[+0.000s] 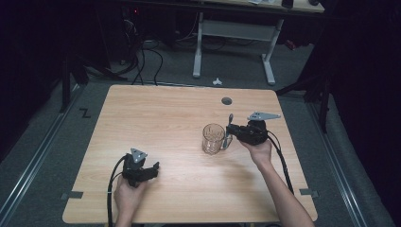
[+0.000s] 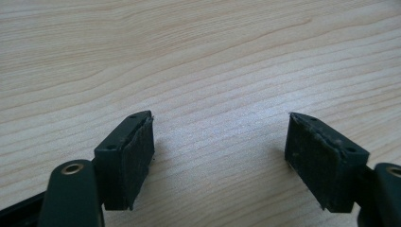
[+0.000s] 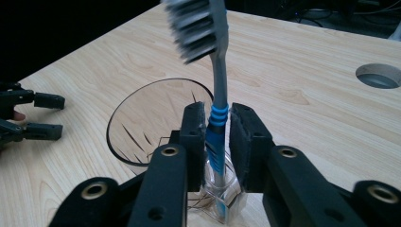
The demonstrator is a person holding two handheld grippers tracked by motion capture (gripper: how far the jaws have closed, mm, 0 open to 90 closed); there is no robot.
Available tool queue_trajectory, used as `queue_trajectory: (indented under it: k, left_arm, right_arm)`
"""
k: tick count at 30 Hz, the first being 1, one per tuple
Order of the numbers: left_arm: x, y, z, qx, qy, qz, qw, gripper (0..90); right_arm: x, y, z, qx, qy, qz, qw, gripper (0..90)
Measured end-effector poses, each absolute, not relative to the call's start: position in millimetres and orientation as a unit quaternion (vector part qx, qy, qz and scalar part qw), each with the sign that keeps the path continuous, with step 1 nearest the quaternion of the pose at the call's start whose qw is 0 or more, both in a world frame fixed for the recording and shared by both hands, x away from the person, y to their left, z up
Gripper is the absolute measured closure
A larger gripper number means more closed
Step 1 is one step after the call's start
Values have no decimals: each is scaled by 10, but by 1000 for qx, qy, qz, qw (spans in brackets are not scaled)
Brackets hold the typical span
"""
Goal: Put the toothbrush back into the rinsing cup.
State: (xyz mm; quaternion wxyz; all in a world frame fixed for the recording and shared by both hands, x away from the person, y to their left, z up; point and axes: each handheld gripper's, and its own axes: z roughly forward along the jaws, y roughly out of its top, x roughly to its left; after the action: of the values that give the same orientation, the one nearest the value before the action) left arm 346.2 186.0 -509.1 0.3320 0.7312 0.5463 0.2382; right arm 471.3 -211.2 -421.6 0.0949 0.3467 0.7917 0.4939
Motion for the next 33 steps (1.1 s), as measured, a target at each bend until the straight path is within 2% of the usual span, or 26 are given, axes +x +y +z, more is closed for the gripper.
queue_trajectory:
  k: [9,33]
  left_arm:
    - [3462,1860,-5091,731,546,238,332,252]
    - [3462,1860,-5091,731,546,238,332,253]
  right_arm:
    - [4696,-2119,-4206,349,794,490,94,647]
    - [4575,-2182,-4091,342,795,482,139,601]
